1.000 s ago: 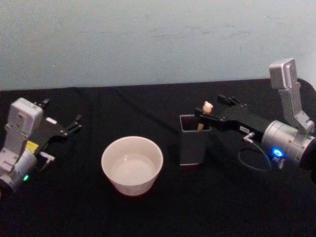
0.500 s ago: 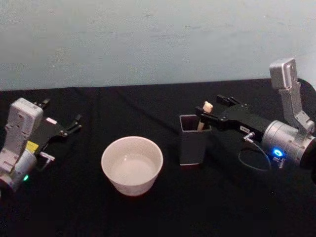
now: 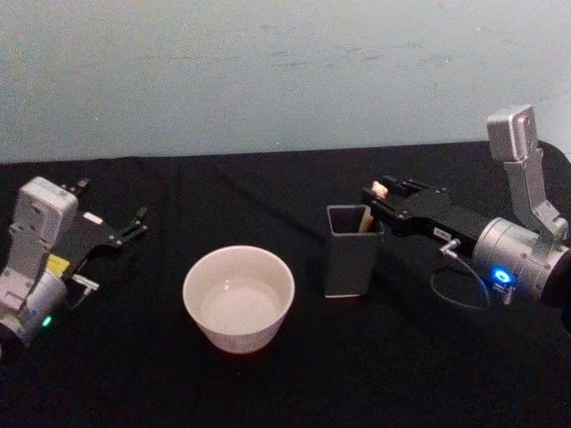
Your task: Pick up the stirring spoon with one hand, stir inside the cup, then place it back in its original position.
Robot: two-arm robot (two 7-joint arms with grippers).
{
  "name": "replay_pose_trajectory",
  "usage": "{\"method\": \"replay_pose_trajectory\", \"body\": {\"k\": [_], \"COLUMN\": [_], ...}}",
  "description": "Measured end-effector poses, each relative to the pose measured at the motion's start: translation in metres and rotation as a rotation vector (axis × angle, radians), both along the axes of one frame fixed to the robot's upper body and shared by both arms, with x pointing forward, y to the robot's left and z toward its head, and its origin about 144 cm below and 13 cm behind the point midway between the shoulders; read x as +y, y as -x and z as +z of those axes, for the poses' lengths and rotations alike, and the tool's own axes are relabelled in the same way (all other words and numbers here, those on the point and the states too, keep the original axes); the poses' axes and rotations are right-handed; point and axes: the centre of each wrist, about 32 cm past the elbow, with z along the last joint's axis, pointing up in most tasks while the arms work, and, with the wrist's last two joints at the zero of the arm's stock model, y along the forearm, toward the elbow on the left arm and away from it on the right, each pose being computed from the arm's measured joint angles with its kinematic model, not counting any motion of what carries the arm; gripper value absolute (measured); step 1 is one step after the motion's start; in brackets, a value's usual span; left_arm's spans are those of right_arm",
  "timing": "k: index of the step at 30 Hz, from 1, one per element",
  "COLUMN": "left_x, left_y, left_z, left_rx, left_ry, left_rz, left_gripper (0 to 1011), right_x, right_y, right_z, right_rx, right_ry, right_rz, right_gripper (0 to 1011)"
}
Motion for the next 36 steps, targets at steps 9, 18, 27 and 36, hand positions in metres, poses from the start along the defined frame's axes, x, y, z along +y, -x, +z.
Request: {"method": "replay_pose_trajectory", "body": {"k": [9, 18, 27, 36], "left_x": [0.0, 0.0, 0.0, 0.0], "left_y": [0.0, 0.0, 0.0, 0.0], "left_z": [0.0, 0.0, 0.0, 0.0], "left_rx": [0.0, 0.0, 0.0, 0.0], "left_ry": [0.0, 0.0, 0.0, 0.0], "left_rz": [0.0, 0.0, 0.0, 0.0], "left_gripper": [1001, 1001, 1001, 1001], "right_x": [0.0001, 0.0001, 0.0, -0.0017], "right_y": [0.0, 0.0, 0.0, 0.0012], "right_z": [0.0, 0.0, 0.0, 0.0028], "right_rx": [0.0, 0.0, 0.0, -0.008], "right_ry": [0.0, 0.0, 0.0, -0.005], "right_rz": [0.0, 0.0, 0.0, 0.018], "right_gripper": [221, 216, 216, 216]}}
